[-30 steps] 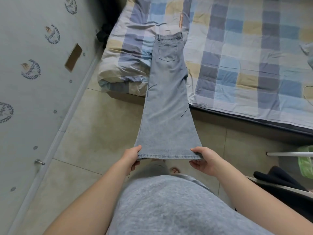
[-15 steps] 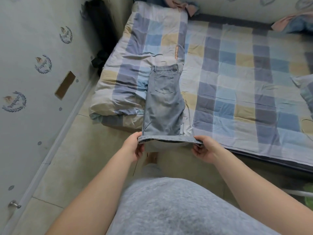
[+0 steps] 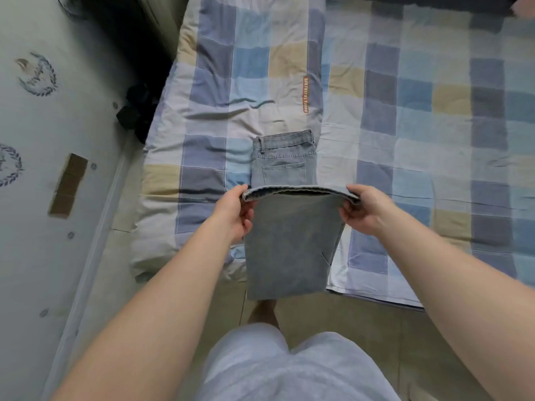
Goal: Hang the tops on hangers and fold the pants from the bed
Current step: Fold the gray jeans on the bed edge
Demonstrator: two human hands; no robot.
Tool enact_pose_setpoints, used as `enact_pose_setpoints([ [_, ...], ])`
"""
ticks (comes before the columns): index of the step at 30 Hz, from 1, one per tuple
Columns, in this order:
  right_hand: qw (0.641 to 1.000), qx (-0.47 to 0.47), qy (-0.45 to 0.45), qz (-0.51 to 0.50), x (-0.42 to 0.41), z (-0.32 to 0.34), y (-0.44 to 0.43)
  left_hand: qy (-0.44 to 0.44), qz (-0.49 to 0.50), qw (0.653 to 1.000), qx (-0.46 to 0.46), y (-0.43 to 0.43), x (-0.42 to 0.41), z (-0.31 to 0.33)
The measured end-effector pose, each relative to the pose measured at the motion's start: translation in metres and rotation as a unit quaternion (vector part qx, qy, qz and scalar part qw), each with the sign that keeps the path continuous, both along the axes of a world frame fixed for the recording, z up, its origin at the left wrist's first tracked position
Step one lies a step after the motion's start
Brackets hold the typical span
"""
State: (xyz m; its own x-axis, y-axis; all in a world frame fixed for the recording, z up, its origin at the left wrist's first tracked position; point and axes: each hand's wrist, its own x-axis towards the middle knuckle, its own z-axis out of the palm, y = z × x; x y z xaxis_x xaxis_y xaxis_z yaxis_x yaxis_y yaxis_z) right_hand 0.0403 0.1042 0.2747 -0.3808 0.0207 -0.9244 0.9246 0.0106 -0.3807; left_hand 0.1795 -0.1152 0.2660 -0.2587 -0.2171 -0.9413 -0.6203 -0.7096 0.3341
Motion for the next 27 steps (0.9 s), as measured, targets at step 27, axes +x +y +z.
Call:
enact_pose_setpoints([
  [27,0.990,-0.077,-0.040,0.111,-0.076,-0.234,-0.029,0.019,-0.084,0.992,-0.089,-0.003,-0.090,-0.204],
])
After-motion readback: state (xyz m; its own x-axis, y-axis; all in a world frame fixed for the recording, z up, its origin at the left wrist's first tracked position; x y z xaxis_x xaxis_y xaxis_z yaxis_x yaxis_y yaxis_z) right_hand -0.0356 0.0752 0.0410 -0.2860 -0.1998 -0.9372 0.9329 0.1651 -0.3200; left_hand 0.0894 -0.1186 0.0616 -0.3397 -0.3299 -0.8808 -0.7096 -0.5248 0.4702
